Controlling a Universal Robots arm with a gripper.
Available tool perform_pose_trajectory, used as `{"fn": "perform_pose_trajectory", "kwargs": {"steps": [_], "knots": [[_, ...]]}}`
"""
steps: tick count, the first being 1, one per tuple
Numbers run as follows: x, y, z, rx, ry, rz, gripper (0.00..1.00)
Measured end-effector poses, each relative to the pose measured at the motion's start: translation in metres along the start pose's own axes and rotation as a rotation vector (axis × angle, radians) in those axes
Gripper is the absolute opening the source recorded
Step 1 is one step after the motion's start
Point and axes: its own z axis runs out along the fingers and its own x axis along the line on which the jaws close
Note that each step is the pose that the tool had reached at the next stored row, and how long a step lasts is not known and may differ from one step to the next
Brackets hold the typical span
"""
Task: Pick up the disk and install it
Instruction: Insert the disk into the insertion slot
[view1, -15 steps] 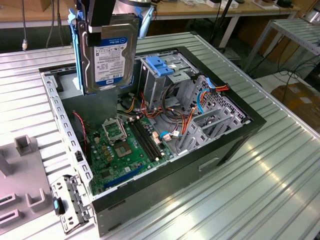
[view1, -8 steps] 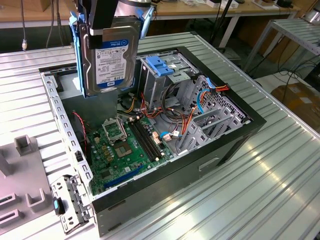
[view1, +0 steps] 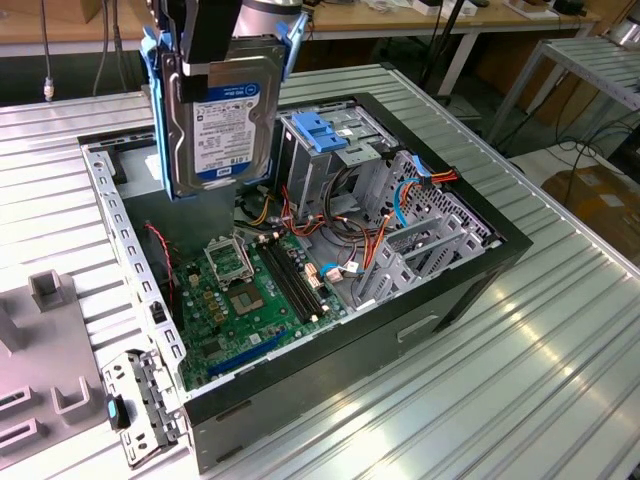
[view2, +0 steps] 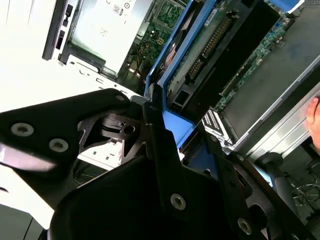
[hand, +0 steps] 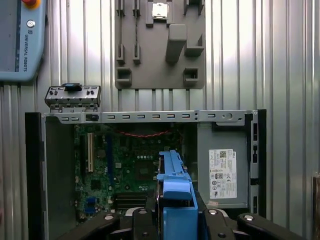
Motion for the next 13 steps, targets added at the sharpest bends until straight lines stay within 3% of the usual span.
{"fn": "perform_pose_trajectory", "kwargs": {"steps": [13], "knots": [[0.0146, -0.0002, 0.0008, 0.0, 0.0, 0.0, 0.37]]}}
